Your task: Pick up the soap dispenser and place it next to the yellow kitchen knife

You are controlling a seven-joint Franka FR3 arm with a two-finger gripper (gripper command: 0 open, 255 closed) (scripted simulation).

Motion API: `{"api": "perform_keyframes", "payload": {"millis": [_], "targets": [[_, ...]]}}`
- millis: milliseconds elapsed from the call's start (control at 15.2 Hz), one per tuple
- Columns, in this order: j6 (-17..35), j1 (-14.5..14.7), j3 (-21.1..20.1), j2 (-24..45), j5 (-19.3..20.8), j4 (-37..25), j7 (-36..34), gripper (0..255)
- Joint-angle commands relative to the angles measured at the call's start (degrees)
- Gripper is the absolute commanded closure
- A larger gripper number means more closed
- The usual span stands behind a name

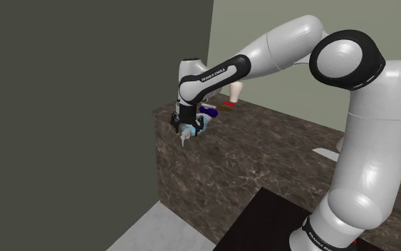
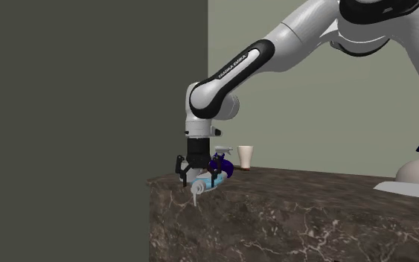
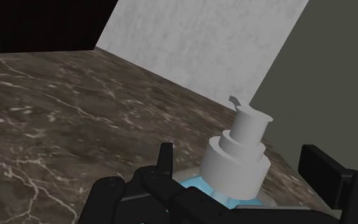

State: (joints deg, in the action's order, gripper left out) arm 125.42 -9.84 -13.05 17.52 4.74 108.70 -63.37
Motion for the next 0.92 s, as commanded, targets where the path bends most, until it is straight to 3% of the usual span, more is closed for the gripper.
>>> {"api": "perform_keyframes", "payload": {"millis": [0, 396, 462, 858], "targets": [[0.3, 0.0, 0.0, 0.1, 0.0, 0.2, 0.0, 0], [0.3, 0.0, 0.0, 0.1, 0.0, 0.2, 0.0, 0], [0.3, 0.0, 0.0, 0.1, 0.0, 0.2, 0.0, 255], [0.3, 0.0, 0.0, 0.1, 0.0, 0.2, 0.0, 255]]}}
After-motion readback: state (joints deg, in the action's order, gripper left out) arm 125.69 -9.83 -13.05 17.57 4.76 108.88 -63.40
